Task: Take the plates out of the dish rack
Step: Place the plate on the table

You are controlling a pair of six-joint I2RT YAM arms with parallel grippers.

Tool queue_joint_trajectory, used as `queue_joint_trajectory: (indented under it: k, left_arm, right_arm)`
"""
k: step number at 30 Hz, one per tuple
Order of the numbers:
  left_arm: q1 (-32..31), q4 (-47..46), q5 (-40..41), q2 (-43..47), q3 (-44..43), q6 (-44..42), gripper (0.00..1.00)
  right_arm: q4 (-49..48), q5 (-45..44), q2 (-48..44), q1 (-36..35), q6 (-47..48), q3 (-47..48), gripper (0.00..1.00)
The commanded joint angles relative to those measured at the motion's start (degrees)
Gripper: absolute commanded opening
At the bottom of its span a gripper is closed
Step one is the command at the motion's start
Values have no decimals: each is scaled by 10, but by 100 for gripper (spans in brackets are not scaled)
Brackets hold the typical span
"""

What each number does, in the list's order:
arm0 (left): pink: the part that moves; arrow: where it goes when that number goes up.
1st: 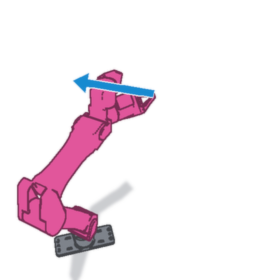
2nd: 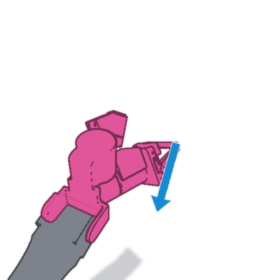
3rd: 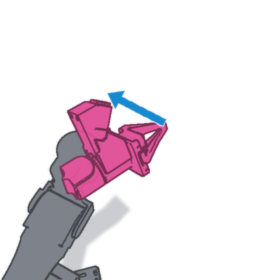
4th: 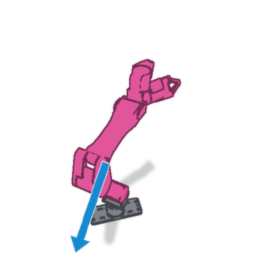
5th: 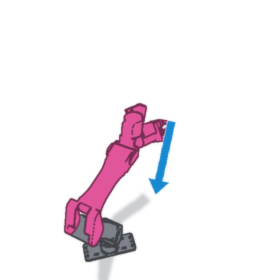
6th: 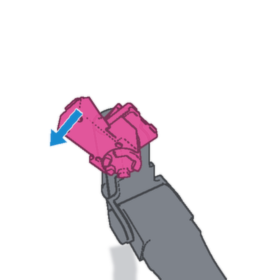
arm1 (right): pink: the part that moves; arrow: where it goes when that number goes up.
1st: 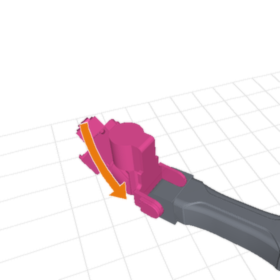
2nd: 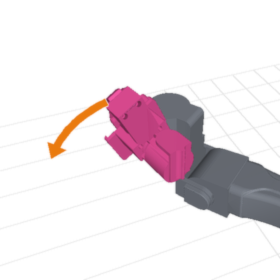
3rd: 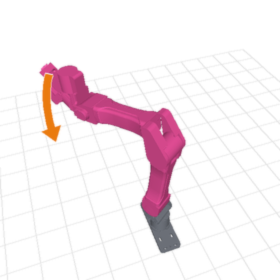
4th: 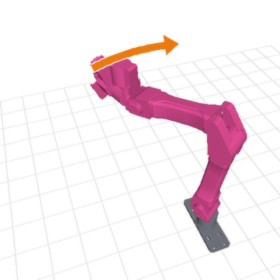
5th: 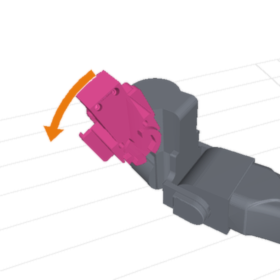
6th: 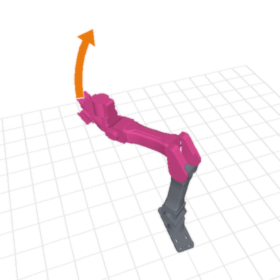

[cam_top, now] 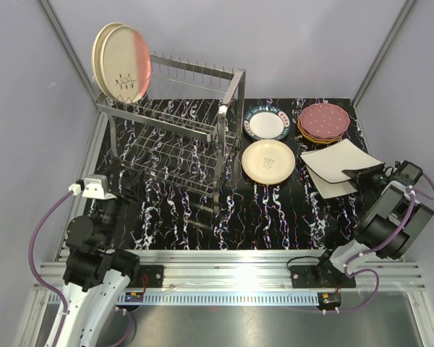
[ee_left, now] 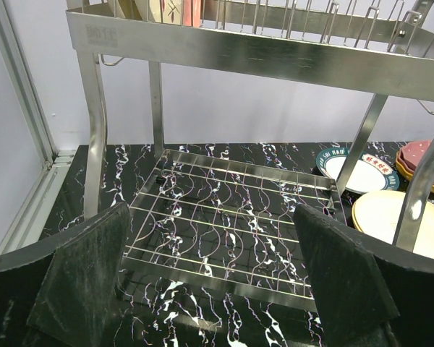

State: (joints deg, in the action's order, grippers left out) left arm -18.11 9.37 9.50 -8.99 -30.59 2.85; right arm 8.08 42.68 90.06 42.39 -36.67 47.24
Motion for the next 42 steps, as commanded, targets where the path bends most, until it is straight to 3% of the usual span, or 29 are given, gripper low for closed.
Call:
queue_joint_trajectory:
  k: [1, 18, 42]
  left_arm:
    - [1, -29, 11, 1, 1, -9, 99]
    - [1, -29, 9, 3, 0, -10, 99]
    - [1, -29, 9, 2, 1, -10, 99]
  right_arm:
    - [-75, 39, -8, 4, -5, 39, 1]
    - [-108, 22, -49, 8, -28, 4, 2]
    - [-116, 28, -2, 9, -34, 3, 7]
